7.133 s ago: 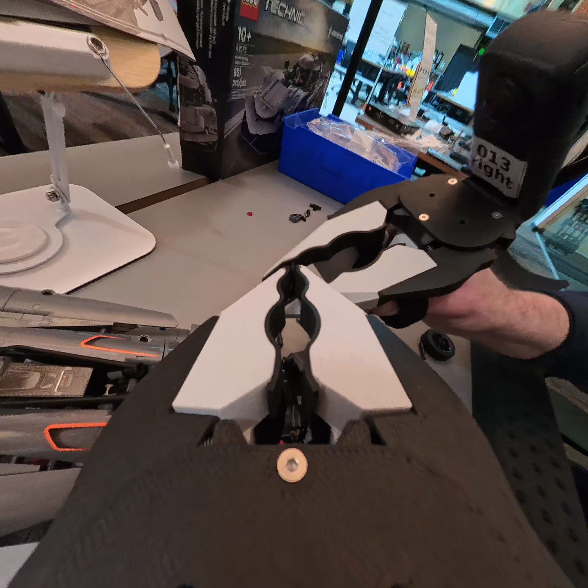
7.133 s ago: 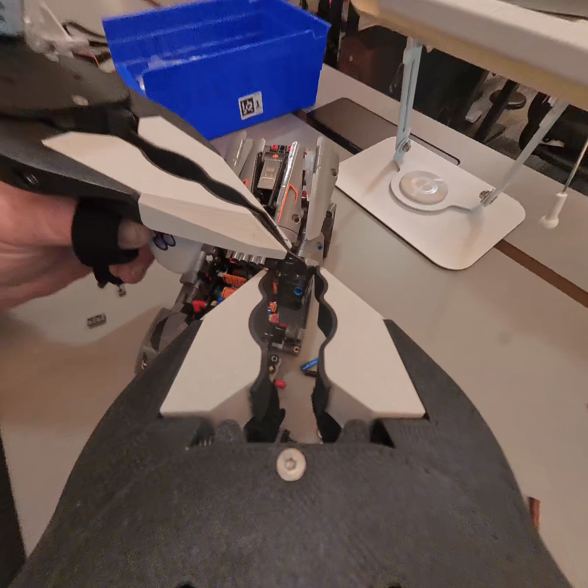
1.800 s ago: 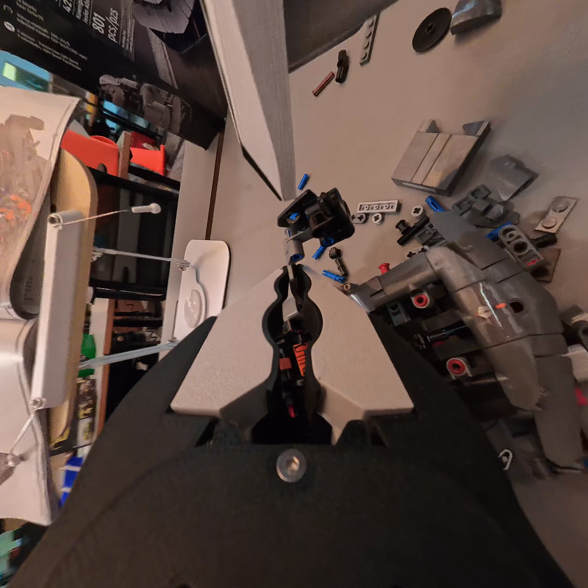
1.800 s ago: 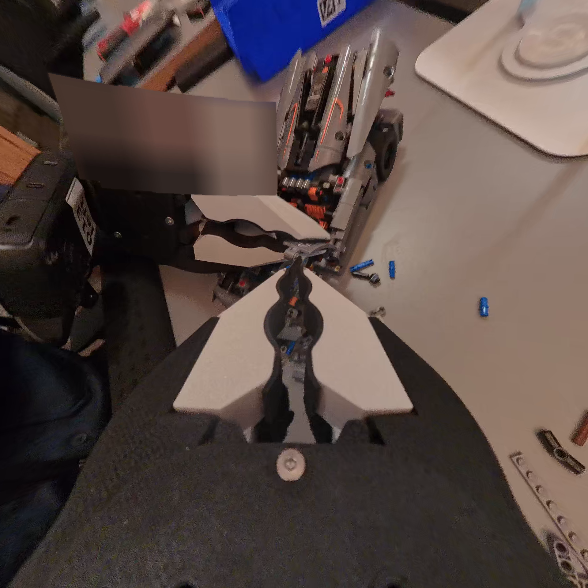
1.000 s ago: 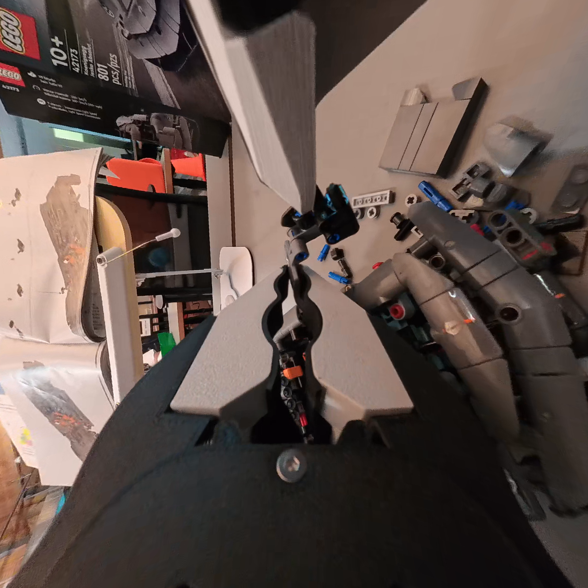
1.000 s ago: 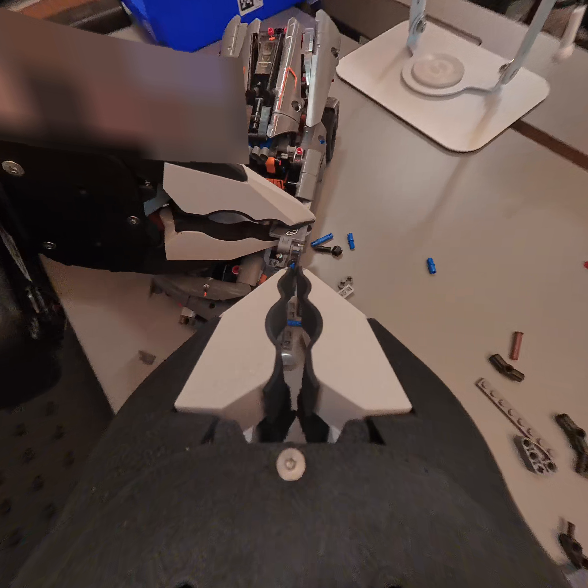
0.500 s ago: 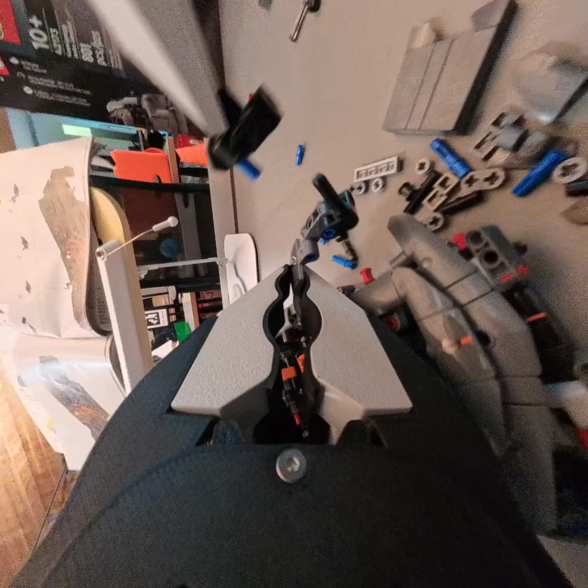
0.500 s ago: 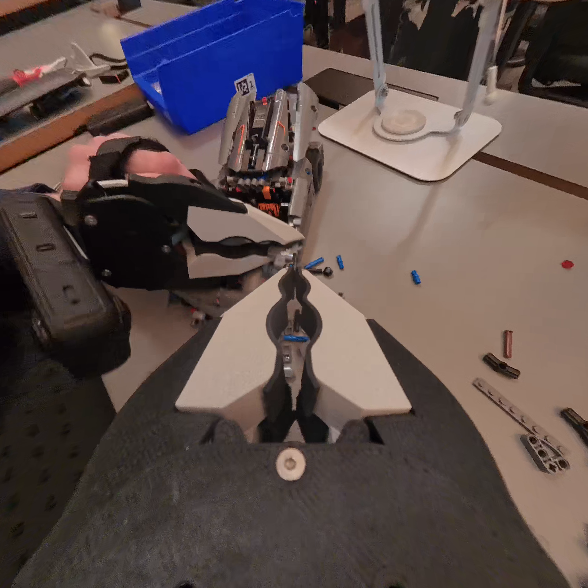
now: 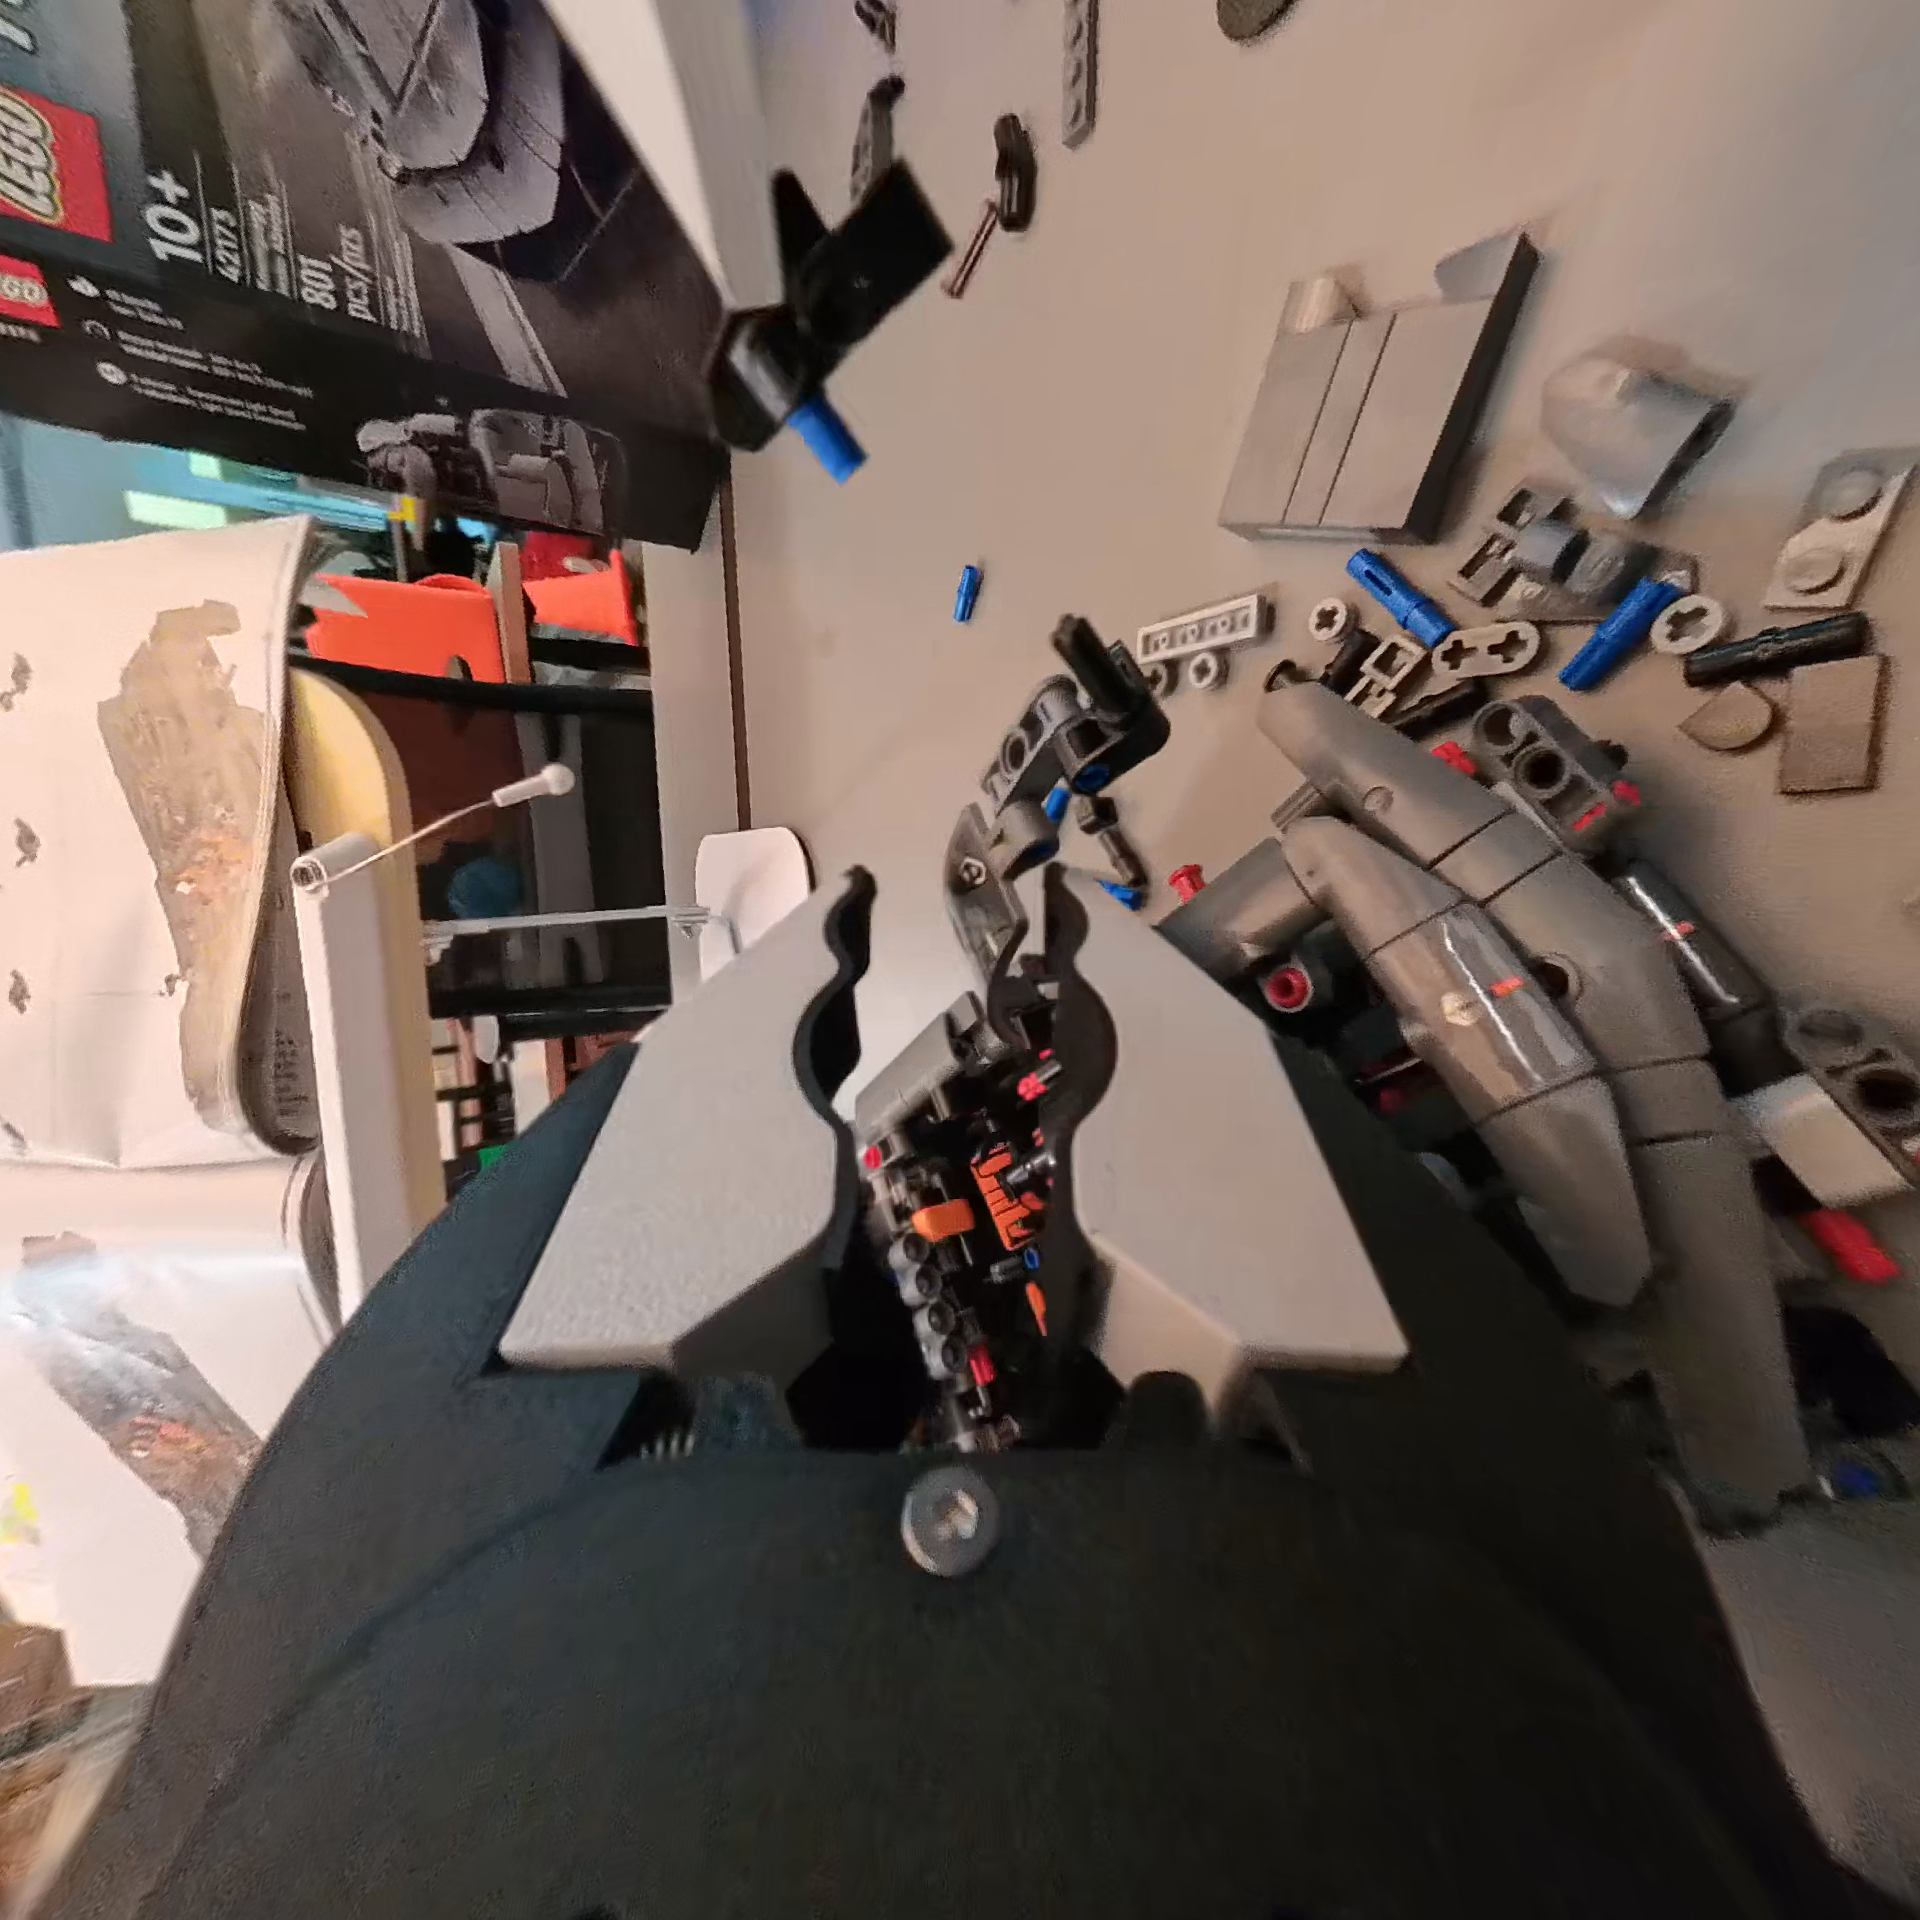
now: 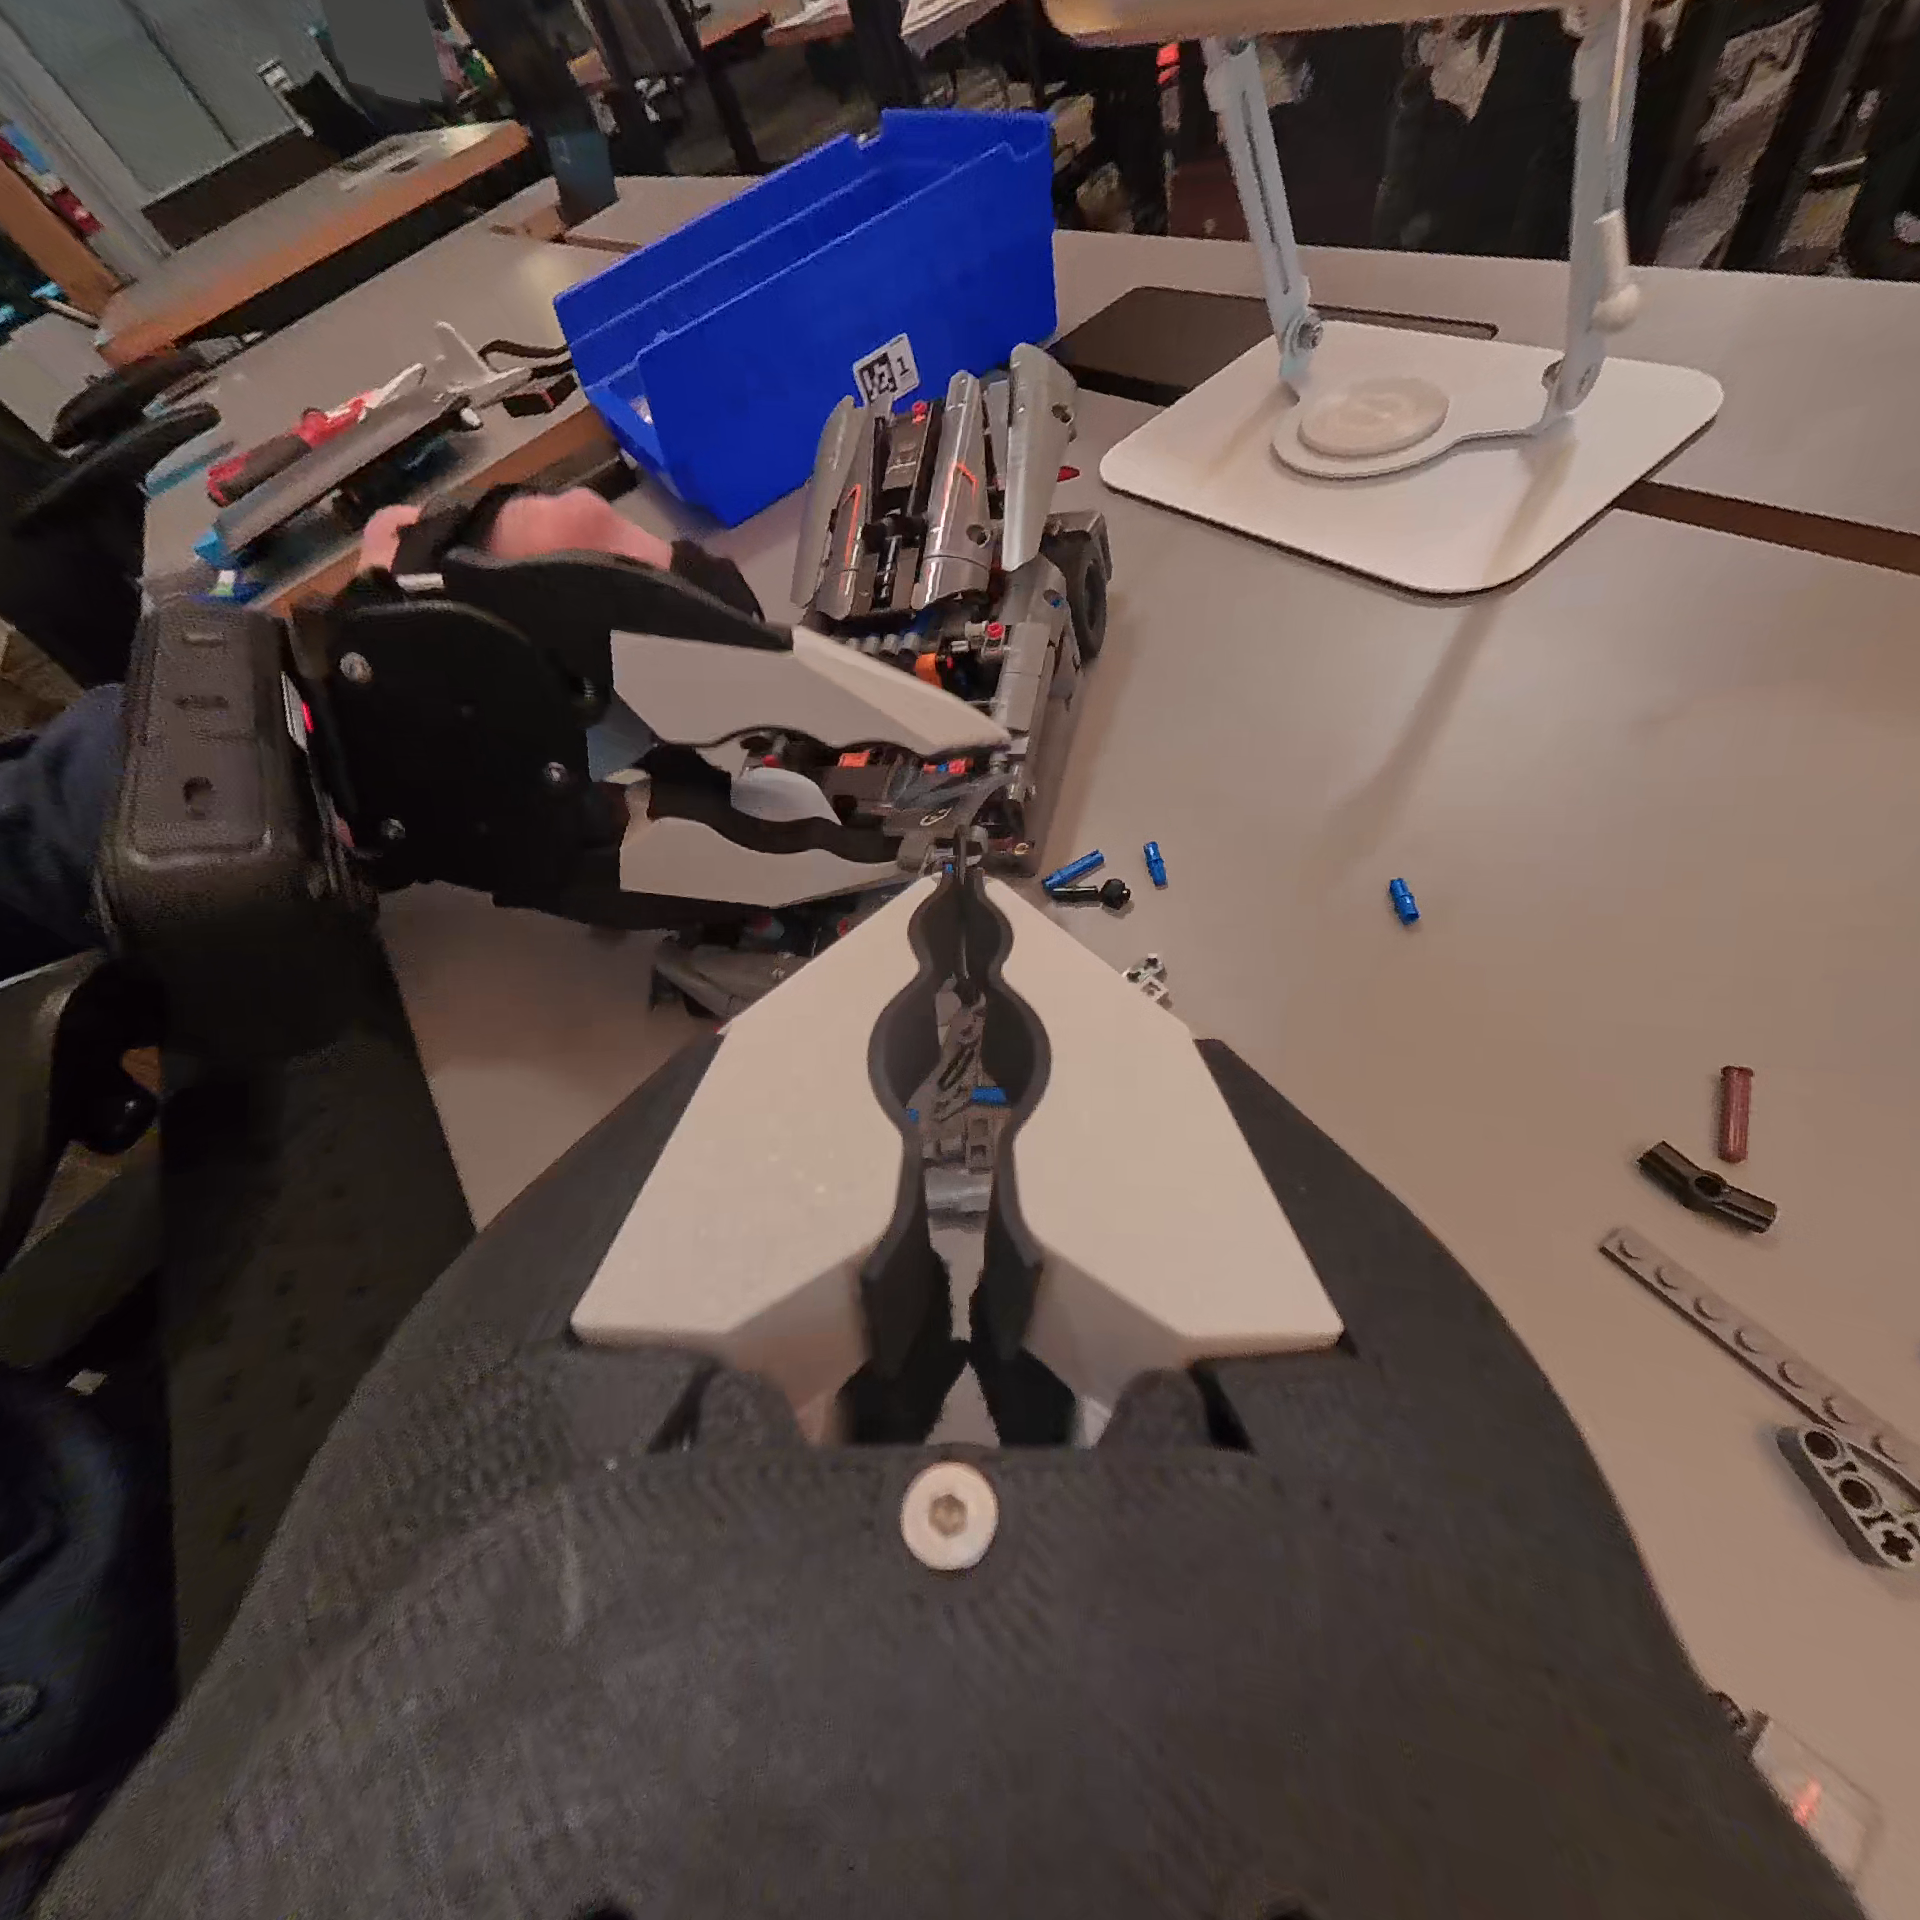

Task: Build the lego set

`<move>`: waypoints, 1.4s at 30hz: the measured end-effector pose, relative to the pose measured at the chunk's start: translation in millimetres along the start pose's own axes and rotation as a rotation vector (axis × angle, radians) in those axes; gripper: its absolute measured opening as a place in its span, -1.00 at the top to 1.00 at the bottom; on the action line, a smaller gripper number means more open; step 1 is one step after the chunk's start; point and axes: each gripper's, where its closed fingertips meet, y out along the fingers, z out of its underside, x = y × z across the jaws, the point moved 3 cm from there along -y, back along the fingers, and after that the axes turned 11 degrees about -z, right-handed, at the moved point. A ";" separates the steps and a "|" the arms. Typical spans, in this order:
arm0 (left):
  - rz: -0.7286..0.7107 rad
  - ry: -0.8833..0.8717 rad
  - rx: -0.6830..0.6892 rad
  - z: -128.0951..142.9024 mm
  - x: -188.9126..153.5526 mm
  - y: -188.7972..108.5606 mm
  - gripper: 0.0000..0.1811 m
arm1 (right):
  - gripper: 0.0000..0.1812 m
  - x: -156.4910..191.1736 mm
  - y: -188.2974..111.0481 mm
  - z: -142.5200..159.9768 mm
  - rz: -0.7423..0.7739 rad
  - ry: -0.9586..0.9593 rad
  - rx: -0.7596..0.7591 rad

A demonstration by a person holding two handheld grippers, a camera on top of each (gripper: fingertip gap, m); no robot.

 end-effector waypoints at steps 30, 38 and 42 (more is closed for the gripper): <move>0.753 -0.996 -0.685 -89.0 40.8 -112.8 0.87 | 1.00 98.6 -14.4 -37.5 -0.409 -0.166 -0.378; 0.791 -1.027 -0.721 -88.6 43.8 -117.3 0.84 | 1.00 103.1 -10.7 -34.3 -0.369 -0.213 -0.343; 0.788 -1.015 -0.723 -86.3 43.0 -117.3 0.85 | 1.00 104.1 -9.4 -34.3 -0.337 -0.241 -0.330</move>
